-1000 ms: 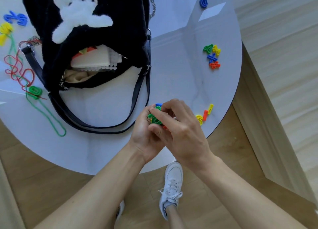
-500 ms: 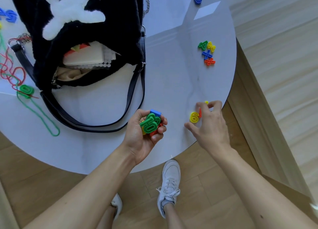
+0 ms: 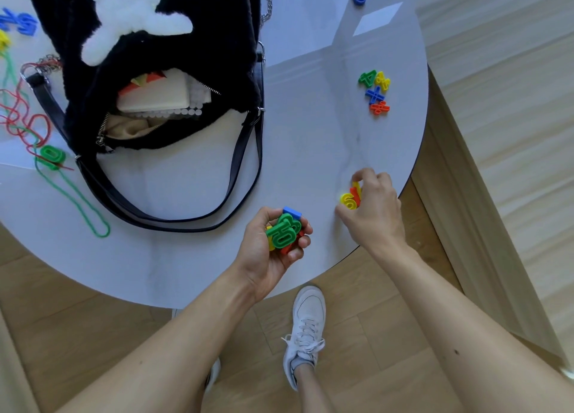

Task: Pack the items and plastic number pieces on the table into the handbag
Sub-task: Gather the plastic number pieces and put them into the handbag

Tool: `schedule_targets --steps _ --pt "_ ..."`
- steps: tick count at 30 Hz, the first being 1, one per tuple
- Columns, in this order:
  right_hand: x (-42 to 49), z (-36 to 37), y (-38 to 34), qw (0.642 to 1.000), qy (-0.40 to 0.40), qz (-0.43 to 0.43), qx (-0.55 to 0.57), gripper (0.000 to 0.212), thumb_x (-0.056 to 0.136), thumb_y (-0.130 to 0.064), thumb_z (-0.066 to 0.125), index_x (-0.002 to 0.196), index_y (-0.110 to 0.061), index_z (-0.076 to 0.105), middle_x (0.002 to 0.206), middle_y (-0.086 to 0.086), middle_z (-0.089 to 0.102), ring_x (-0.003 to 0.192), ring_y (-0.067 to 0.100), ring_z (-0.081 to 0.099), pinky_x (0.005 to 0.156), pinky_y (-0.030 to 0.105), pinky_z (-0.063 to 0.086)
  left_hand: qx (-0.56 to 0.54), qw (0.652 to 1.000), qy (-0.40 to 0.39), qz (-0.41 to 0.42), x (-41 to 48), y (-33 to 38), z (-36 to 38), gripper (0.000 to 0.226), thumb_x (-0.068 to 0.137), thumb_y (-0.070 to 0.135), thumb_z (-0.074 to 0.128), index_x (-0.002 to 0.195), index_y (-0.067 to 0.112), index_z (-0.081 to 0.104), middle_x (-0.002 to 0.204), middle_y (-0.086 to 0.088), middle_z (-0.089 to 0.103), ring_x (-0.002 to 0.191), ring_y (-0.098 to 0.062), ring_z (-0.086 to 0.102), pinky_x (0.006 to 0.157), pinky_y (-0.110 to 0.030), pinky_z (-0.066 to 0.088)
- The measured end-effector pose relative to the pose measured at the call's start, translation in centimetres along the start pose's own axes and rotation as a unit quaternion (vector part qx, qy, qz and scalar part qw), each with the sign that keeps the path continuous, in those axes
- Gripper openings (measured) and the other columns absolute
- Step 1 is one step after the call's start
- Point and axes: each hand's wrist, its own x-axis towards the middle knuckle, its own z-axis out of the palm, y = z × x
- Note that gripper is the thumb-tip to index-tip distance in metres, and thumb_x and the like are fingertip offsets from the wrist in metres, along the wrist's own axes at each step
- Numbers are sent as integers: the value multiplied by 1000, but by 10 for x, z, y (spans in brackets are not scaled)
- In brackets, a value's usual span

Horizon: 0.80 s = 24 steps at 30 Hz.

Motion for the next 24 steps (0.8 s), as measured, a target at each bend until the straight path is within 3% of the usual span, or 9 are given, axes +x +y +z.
schedule_targets --steps 3,6,10,13,16,21,24 --pt "0 0 1 1000 -14 -3 15 45 77 -22 76 117 -21 55 107 4 50 86 21 54 68 30 42 9 1000 12 5 1 -3 1 33 92 25 39 81 3 61 77 -11 61 60 -17 52 42 -21 38" --pt "-4 -12 -6 994 -25 0 106 45 73 -25 77 113 -25 58 102 4 56 84 20 59 66 32 52 12 999 36 26 3 -4 1 33 93 25 39 83 4 63 77 -11 62 62 -18 53 44 -21 39" --pt "-28 -46 -37 959 -115 -95 240 42 72 -16 80 108 -27 60 92 -1 58 79 13 60 61 26 51 15 998 56 38 4 -1 12 31 94 23 41 84 4 63 74 -10 63 62 -17 55 49 -23 43" --pt "-51 -56 -57 947 -157 -189 207 45 70 -12 75 108 -30 61 95 -4 53 81 13 57 64 25 51 26 998 43 47 -2 2 27 32 94 23 41 82 6 66 74 -9 64 67 -18 59 65 -30 46" --pt "-62 -59 -67 953 -124 -243 130 44 74 -10 70 113 -30 63 99 -7 49 80 12 57 67 30 53 39 996 52 62 -14 6 40 36 97 26 36 79 10 63 72 -5 63 67 -17 62 66 -31 44" --pt "-74 -75 -94 945 -26 -322 53 46 75 7 74 117 -12 70 97 5 56 75 22 61 54 37 55 -2 994 81 80 -44 28 49 41 96 28 41 84 10 75 89 -8 70 92 -24 60 75 -33 48" --pt "-75 -81 -123 938 -29 -343 24 40 77 8 70 112 -11 70 94 2 52 69 19 58 51 33 52 -27 992 91 89 -61 44 47 45 97 30 40 80 12 77 84 -6 70 92 -24 60 73 -31 47"
